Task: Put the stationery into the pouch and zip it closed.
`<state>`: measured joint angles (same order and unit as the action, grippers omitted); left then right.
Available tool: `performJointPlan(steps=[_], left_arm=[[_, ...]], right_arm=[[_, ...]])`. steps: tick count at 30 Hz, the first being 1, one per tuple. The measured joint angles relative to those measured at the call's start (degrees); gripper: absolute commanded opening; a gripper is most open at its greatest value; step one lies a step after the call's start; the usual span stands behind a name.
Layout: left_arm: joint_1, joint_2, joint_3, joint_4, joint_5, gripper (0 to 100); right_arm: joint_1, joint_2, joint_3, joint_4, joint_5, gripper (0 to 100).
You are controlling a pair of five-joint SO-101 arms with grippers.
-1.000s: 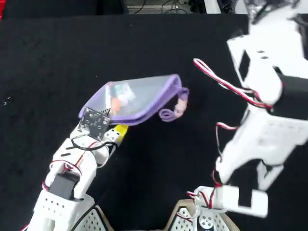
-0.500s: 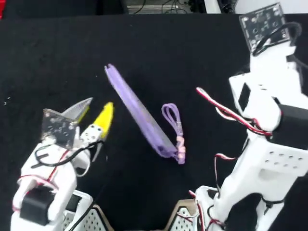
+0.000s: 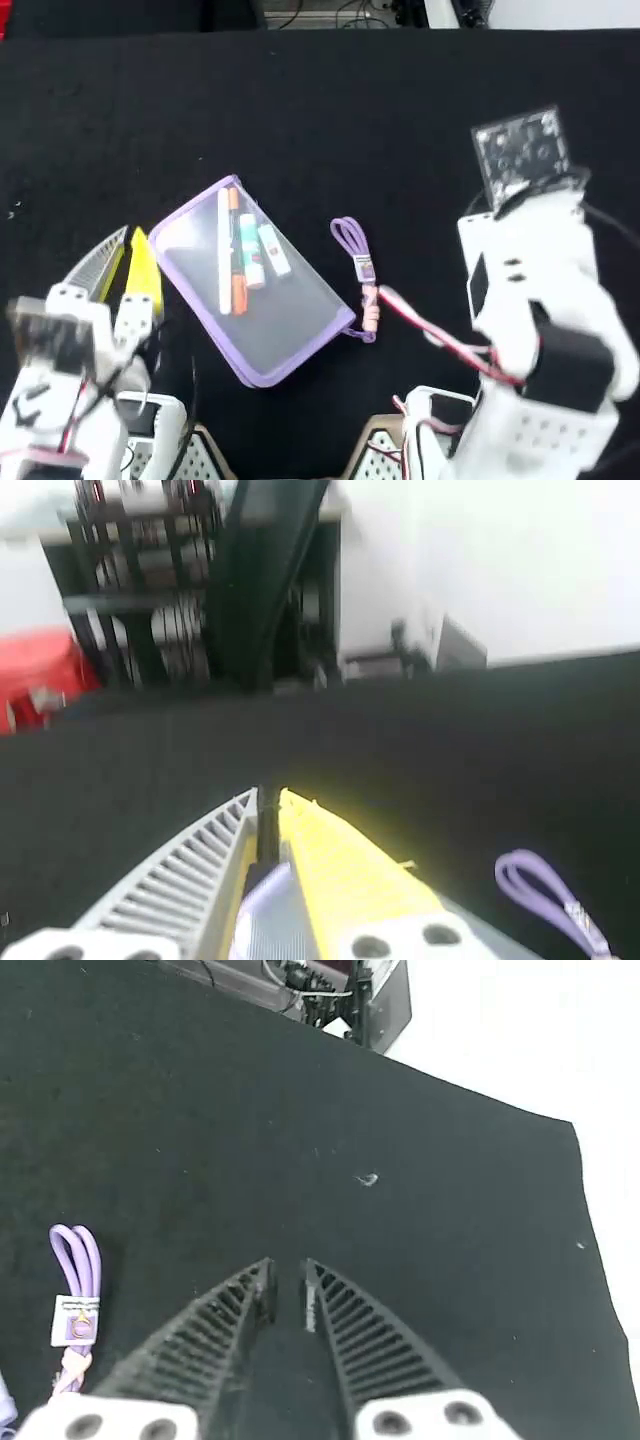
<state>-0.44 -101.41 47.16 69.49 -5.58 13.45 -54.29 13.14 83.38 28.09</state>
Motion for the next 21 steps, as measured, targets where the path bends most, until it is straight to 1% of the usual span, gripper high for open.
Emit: performJointPlan(steps=[2, 6, 10, 13, 16, 21], left_arm=[[0.0, -2.9, 1.8, 0.5, 0.0, 5], [-0.4, -2.7, 4.6, 1.8, 0.0, 5], [-0.4, -3.3, 8.0, 1.8, 0.0, 5], [-0.4, -3.4, 13.2, 1.7, 0.0, 5], [-0.4, -3.4, 21.0, -1.1, 0.0, 5], [-0.4, -3.1, 32.0, -6.0, -0.1, 4]], right_arm=[[0.1, -4.7, 5.5, -2.9, 0.0, 3.5], [0.0, -12.9, 14.4, -6.7, 0.0, 3.4], [0.0, -20.7, 21.0, -7.6, 0.0, 3.2], [0.0, -25.6, 25.1, -7.9, 0.0, 2.3], [0.0, -29.7, 29.7, -9.2, -1.2, 1.3], [0.0, -35.3, 39.5, -14.5, -7.0, 1.1]])
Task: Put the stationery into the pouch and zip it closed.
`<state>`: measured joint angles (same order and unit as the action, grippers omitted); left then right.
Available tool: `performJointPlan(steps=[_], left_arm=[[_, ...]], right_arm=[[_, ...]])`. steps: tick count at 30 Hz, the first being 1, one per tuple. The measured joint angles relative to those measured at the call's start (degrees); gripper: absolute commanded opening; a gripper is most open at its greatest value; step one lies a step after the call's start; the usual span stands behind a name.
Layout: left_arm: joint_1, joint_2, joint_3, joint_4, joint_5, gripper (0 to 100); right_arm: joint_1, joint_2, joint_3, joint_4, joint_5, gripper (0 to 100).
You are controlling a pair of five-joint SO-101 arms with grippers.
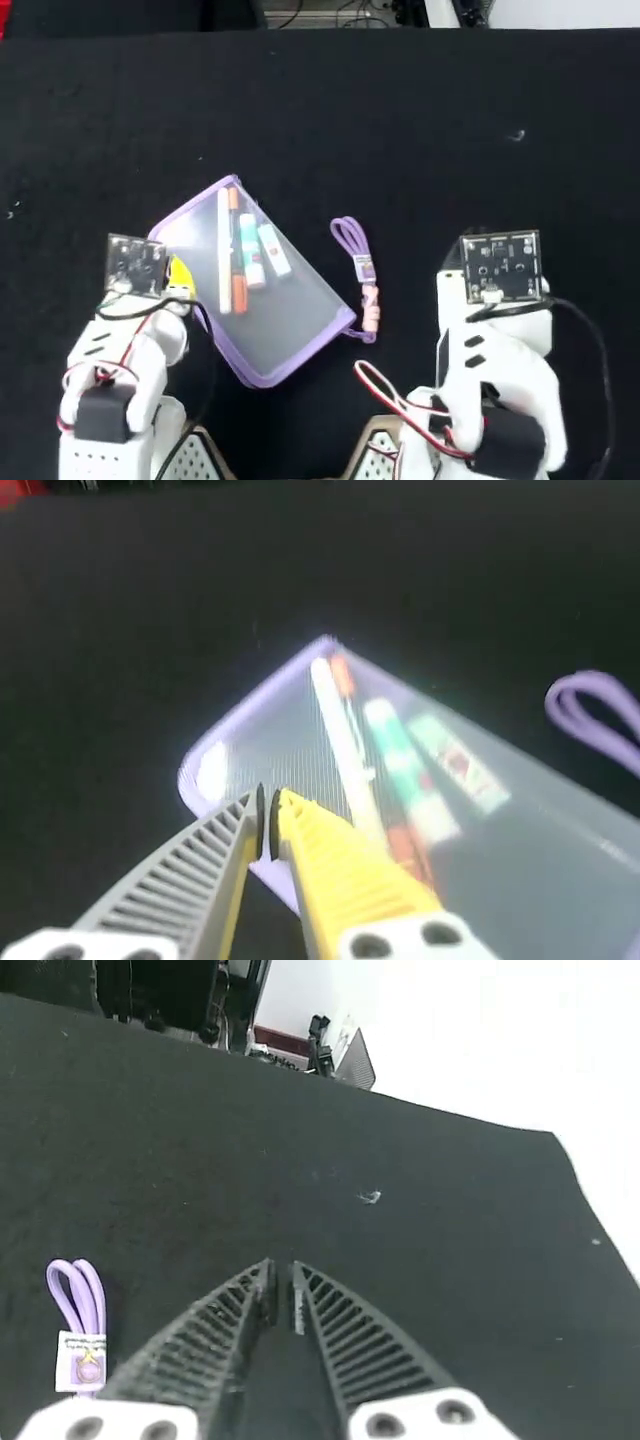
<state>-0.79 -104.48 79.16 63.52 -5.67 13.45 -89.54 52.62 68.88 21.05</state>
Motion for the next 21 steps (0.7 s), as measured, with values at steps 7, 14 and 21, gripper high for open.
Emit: performJointPlan(steps=[7, 14, 21], left_arm=[[0.0, 0.2, 8.4, -0.4, 0.0, 3], [0.0, 0.2, 14.0, -0.4, 0.0, 3], [0.0, 0.2, 16.4, -0.4, 0.1, 3]], right_arm=[[-2.3, -6.6, 14.5, -4.7, -1.4, 1.1], [-5.6, -13.6, 28.9, -5.4, -1.4, 1.1], [-6.2, -13.7, 36.3, -5.4, -1.4, 1.1]])
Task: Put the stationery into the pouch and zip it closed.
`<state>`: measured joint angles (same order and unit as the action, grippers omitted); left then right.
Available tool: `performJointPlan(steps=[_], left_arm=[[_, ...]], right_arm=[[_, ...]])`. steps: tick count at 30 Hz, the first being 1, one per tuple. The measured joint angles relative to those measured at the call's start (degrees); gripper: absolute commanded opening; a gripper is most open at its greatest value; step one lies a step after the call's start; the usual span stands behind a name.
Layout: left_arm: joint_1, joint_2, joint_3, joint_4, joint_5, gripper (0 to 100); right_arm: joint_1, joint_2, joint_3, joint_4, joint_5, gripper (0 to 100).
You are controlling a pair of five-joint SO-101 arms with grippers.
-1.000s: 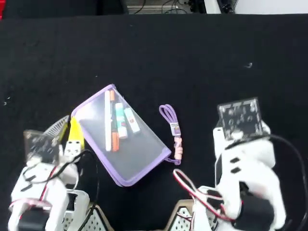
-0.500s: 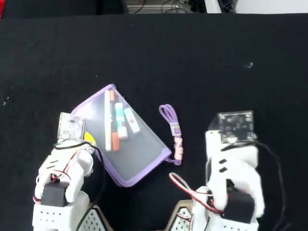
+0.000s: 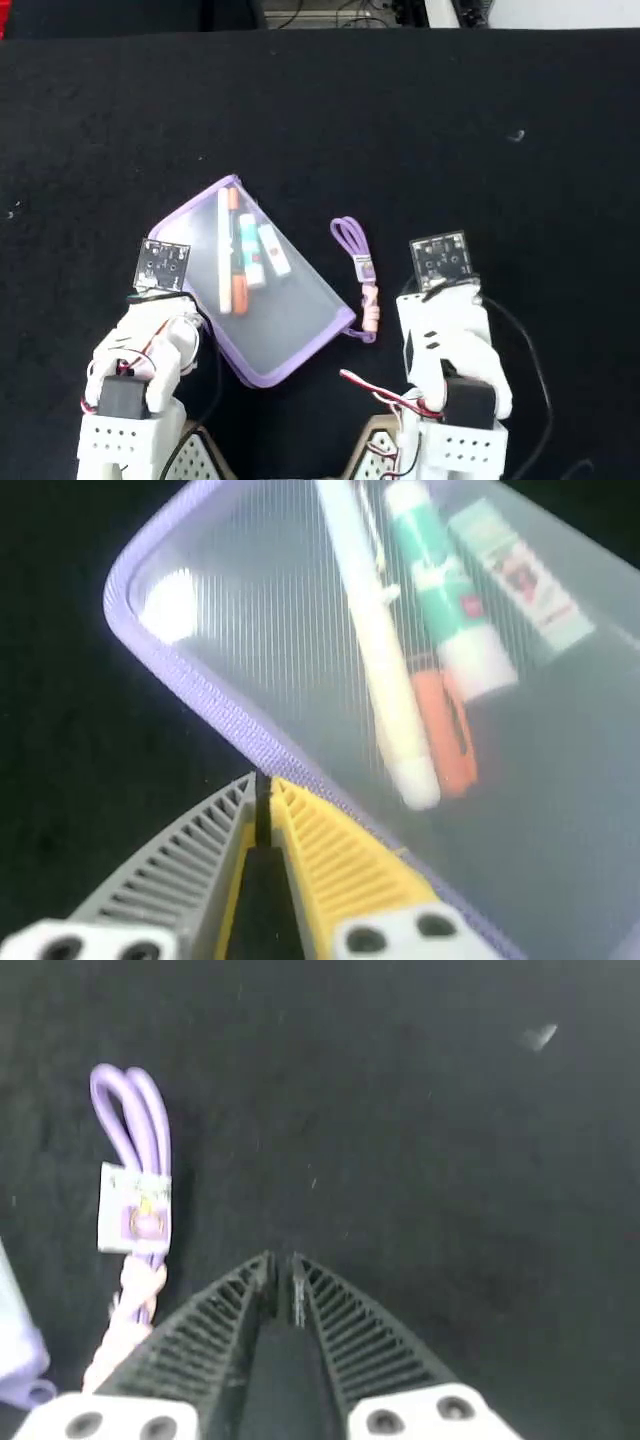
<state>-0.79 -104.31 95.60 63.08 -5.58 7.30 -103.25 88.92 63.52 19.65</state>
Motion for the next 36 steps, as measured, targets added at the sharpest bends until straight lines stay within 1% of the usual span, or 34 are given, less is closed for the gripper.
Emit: performJointPlan(steps=[8, 12, 19, 22, 36], left_arm=[[0.0, 0.1, 0.3, 0.3, -0.1, 3], [0.0, 0.1, 0.3, 5.1, 0.0, 3], [0.0, 0.1, 0.3, 6.6, 0.0, 3], [0.0, 0.1, 0.3, 8.9, 0.0, 3], [0.0, 0.1, 0.3, 9.2, 0.1, 3]], right_arm=[[0.0, 0.0, 7.6, 0.0, 0.0, 1.1], [0.0, 0.0, 7.6, 0.5, 0.0, 1.1], [0.0, 0.0, 7.6, 6.2, 0.1, 1.1], [0.0, 0.0, 7.6, 9.8, 0.1, 1.1], [0.0, 0.0, 7.6, 10.5, 0.1, 1.1]])
